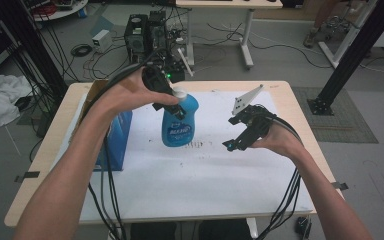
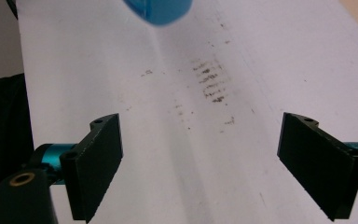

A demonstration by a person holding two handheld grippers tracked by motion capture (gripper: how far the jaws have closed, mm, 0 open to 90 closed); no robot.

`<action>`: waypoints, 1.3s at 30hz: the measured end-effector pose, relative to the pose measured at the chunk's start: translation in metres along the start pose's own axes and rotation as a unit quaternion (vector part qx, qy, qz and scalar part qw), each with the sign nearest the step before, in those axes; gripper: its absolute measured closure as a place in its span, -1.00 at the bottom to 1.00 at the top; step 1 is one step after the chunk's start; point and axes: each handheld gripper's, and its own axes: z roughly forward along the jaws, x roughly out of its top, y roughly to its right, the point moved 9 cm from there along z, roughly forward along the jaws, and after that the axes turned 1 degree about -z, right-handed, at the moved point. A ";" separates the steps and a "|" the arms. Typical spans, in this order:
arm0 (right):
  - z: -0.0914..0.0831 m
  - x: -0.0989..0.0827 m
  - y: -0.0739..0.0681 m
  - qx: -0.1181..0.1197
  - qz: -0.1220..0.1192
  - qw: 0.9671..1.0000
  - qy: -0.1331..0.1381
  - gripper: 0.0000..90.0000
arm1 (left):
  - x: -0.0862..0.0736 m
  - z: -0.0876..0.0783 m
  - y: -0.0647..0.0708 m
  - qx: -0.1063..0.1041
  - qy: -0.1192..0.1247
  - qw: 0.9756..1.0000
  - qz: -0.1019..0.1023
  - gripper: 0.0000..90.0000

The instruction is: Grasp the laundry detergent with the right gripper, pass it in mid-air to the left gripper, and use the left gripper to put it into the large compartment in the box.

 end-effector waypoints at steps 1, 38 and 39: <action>-0.002 -0.002 0.001 -0.004 0.003 1.000 -0.001 -0.70 | 0.000 -0.005 -0.003 0.002 -0.003 1.000 -0.007 -0.16; -0.013 -0.048 0.018 -0.060 0.031 0.997 -0.039 -0.70 | -0.112 -0.129 -0.122 0.130 0.026 0.946 -0.295 -0.15; -0.012 -0.049 0.018 -0.061 0.031 0.997 -0.039 -0.70 | -0.116 -0.129 -0.123 0.132 0.023 0.944 -0.300 -0.15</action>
